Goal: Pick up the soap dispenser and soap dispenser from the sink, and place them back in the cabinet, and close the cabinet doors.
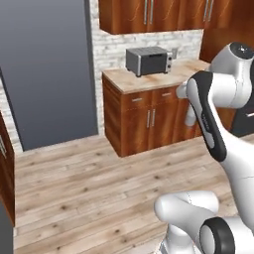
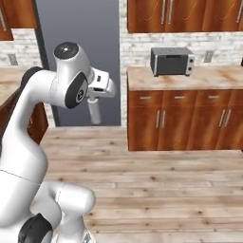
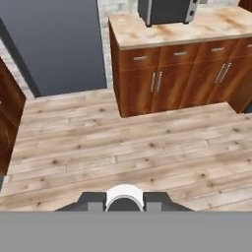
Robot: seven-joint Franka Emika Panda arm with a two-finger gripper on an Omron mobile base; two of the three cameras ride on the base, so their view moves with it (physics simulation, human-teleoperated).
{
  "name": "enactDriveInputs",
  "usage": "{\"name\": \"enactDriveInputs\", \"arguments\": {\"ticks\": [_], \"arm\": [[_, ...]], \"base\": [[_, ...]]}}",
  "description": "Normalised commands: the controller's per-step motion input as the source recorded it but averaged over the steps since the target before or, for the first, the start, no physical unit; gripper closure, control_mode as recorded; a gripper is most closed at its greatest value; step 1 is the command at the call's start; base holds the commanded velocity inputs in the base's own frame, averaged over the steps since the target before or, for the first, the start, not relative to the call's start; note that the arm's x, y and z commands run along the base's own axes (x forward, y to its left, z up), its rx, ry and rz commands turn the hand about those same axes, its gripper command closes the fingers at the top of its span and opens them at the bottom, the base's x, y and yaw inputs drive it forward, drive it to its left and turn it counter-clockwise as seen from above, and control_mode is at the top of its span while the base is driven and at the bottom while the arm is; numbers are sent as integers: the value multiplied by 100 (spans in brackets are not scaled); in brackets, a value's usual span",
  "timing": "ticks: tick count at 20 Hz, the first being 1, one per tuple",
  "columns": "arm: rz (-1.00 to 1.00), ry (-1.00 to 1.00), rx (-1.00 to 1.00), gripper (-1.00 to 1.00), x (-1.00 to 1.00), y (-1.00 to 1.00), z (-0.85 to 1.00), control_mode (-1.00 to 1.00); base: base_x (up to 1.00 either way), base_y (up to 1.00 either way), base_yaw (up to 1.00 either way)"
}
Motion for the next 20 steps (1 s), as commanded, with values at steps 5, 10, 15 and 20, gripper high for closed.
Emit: {"name": "enactDriveInputs", "arguments": {"ticks": [5,10,15,20], "arm": [[0,0,0,100,0,0,0,100],[0,0,0,100,0,0,0,100],[0,0,0,100,0,0,0,100],[0,0,0,100,0,0,0,100]], "base": [[90,-1,31],[79,13,36],[86,-17,26],[96,-20,22]]}}
